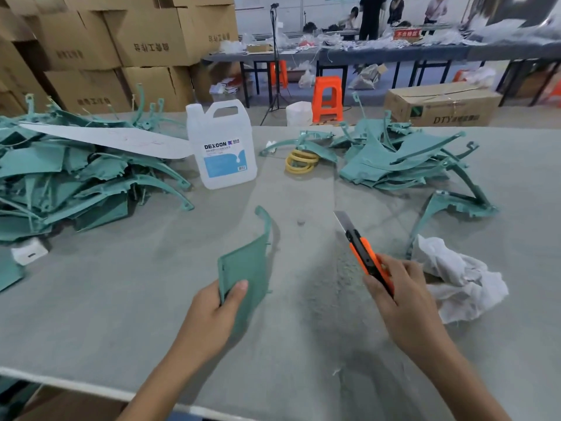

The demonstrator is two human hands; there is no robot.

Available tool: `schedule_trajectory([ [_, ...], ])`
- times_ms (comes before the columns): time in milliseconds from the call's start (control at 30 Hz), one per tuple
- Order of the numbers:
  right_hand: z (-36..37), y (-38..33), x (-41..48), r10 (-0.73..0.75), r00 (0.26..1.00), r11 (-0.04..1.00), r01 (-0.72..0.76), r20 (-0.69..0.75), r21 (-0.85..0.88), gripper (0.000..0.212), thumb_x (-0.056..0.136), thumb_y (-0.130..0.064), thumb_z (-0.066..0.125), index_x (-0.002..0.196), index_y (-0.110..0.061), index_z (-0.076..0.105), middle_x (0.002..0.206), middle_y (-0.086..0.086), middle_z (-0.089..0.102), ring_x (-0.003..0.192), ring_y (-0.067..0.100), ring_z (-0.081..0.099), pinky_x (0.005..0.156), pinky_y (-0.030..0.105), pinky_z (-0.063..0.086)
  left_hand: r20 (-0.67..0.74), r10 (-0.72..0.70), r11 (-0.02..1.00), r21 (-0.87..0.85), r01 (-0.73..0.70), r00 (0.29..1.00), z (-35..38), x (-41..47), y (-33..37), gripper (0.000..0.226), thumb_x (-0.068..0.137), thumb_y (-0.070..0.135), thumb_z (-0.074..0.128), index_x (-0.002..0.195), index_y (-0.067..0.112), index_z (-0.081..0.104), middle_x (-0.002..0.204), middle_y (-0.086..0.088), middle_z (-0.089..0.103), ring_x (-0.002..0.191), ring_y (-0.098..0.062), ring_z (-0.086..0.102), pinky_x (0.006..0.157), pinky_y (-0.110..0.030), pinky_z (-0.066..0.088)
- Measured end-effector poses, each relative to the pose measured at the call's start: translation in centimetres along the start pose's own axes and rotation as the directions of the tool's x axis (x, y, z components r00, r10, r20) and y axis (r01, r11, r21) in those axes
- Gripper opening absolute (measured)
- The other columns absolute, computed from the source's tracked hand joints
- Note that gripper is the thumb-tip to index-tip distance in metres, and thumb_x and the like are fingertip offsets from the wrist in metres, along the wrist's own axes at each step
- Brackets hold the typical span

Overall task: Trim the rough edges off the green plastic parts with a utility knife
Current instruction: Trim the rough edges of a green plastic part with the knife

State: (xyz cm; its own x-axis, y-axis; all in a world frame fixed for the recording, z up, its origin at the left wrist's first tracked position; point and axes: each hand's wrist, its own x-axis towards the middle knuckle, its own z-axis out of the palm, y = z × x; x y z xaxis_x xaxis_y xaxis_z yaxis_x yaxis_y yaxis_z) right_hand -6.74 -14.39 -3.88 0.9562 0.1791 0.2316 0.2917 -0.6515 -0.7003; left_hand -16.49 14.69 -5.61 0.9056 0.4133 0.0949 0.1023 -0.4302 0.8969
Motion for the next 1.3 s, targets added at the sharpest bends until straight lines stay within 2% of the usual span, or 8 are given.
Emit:
schedule_trajectory([
  [133,-1.1,-2.8,-1.6,-0.069,0.979,0.977,0.028,0.190,0.213,0.028,0.095,-0.041,0.061,0.113,-0.058,0.048,0.080,-0.007,0.068,0.059,0.011,0.068,0.063,0.046,0.059,0.084,-0.063,0.945,-0.317,0.086,0.995,2.6,-0.3,0.8,0.016,0.099,0.024,0.061,0.103,0.018,0.074,0.103,0.002,0.078,0.094,-0.012,0.072,0.078,-0.025,0.055],
  [233,-1.0,-5.0,-2.6,-0.179,0.943,0.978,0.138,0.280,0.159,0.028,0.093,-0.057,0.053,0.119,-0.060,0.044,0.078,-0.010,0.067,0.059,0.009,0.065,0.062,0.040,0.056,0.097,-0.095,0.916,-0.380,0.125,0.991,3.0,-0.2,1.2,0.020,0.089,0.034,0.065,0.099,0.021,0.077,0.102,-0.015,0.076,0.086,-0.018,0.069,0.077,-0.036,0.053],
  [333,-0.5,-6.8,-2.9,-0.240,0.914,0.970,0.215,0.326,0.109,0.042,0.091,-0.074,0.033,0.128,-0.056,0.043,0.079,-0.014,0.065,0.065,0.008,0.060,0.063,0.033,0.050,0.122,-0.107,0.909,-0.390,0.146,0.987,2.8,-0.6,1.4,0.025,0.088,0.039,0.061,0.098,0.020,0.075,0.090,-0.017,0.073,0.079,-0.022,0.059,0.073,-0.040,0.046],
  [533,0.0,-8.7,-2.9,-0.310,0.873,0.946,0.322,0.377,0.033,0.037,0.098,-0.056,0.040,0.135,-0.051,0.046,0.071,-0.020,0.056,0.069,0.008,0.055,0.064,0.026,0.044,0.099,-0.001,0.966,-0.258,0.026,0.995,2.6,-0.7,2.1,0.056,0.097,0.046,0.059,0.091,-0.010,0.059,0.069,-0.002,0.050,0.061,-0.013,0.041,0.054,-0.027,0.034],
  [800,-0.2,-9.1,-2.3,-0.285,0.885,0.938,0.337,0.367,-0.084,0.049,0.094,-0.062,0.030,0.139,-0.048,0.045,0.066,-0.012,0.053,0.067,0.015,0.056,0.066,0.035,0.048,0.097,-0.009,0.971,-0.236,0.032,0.995,3.0,0.0,2.9,0.037,0.103,0.026,0.054,0.090,-0.008,0.057,0.067,-0.002,0.045,0.058,-0.014,0.037,0.050,-0.023,0.032],
  [933,-1.0,-8.8,-1.2,-0.257,0.907,0.934,0.321,0.333,-0.155,0.048,0.094,-0.061,0.030,0.140,-0.051,0.040,0.067,-0.009,0.057,0.064,0.013,0.057,0.065,0.037,0.051,0.122,0.021,0.966,-0.260,0.011,0.992,4.4,1.4,3.6,0.042,0.103,0.032,0.055,0.084,-0.006,0.052,0.064,0.003,0.042,0.057,-0.013,0.035,0.052,-0.026,0.030],
  [1167,-1.3,-6.2,3.2,-0.221,0.941,0.894,0.301,0.257,-0.331,0.042,0.101,-0.054,0.040,0.142,-0.046,0.047,0.058,-0.012,0.050,0.060,0.019,0.060,0.056,0.037,0.048,0.117,0.017,0.981,-0.194,0.006,0.993,5.6,1.8,2.2,0.025,0.104,0.027,0.053,0.097,0.008,0.067,0.080,-0.001,0.065,0.069,-0.009,0.053,0.066,-0.031,0.042],
  [1300,-0.1,-3.6,9.1,-0.234,0.918,0.890,0.334,0.320,-0.309,0.035,0.105,-0.045,0.045,0.139,-0.045,0.053,0.074,-0.008,0.063,0.069,0.019,0.061,0.062,0.036,0.048,0.115,-0.027,0.963,-0.264,0.057,0.993,5.5,2.1,2.1,0.024,0.100,0.033,0.057,0.100,0.013,0.070,0.091,-0.009,0.074,0.076,-0.013,0.062,0.068,-0.028,0.049],
])
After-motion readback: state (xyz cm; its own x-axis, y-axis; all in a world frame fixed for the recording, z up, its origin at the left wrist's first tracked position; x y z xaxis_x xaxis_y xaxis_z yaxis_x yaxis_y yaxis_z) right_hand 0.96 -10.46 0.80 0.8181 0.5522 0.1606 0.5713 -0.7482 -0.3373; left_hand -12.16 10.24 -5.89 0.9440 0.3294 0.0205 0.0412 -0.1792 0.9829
